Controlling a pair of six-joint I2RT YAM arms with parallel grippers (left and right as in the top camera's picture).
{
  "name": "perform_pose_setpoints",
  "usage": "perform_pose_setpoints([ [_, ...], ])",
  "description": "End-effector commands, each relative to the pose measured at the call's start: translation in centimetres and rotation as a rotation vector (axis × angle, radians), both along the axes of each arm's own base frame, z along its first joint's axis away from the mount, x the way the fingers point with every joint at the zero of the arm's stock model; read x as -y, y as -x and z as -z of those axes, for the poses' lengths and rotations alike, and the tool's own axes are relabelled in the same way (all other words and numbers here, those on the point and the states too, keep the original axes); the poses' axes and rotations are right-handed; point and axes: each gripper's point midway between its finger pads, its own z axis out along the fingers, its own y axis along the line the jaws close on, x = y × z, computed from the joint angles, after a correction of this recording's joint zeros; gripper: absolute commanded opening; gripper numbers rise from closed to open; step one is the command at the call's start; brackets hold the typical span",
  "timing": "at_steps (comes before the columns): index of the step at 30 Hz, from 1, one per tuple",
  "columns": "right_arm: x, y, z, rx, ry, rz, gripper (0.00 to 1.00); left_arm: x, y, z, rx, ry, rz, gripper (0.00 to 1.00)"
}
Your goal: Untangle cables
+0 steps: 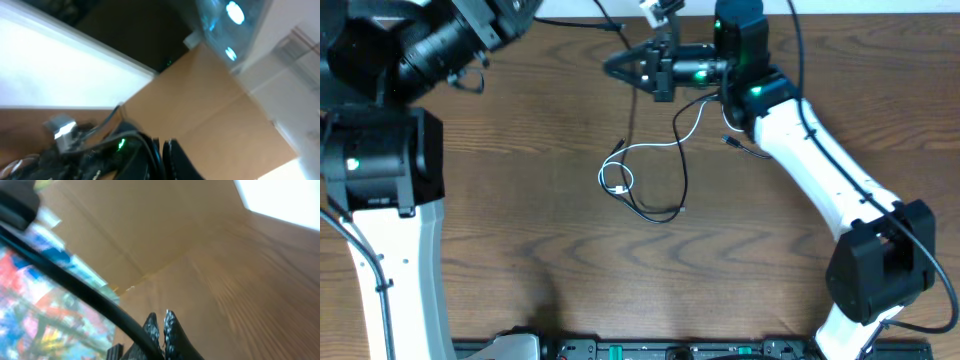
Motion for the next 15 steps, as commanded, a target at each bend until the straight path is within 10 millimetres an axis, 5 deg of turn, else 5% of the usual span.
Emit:
perform_pose_setpoints([
  [1,5.6,-4.3,-0.6,0.036,0.031,0.201,0.01,-0.7,-0.8,2.5,0.075,-0.165,-0.056,0.17],
  [3,7.6,-5.0,-1.4,0.038,0.037,0.261,0.01,-1.1,-1.6,4.1,0.021,-0.190,-0.086,0.17],
  [6,12.3,-6.4,-2.5,0.084,0.115,0.447,0.01,-1.5,-3.0,6.7,-0.046,-0.233,-0.103,0.40],
  [11,22.8,-7.3,-6.2,0.147,0.215,0.803,0.01,-1.6,-4.3,8.2,-0.092,-0.236,-0.097,0.70],
  [15,29.7,-6.7,-8.9,0.128,0.244,0.958,0.01,-1.7,-4.9,8.9,-0.107,-0.238,-0.094,0.78],
])
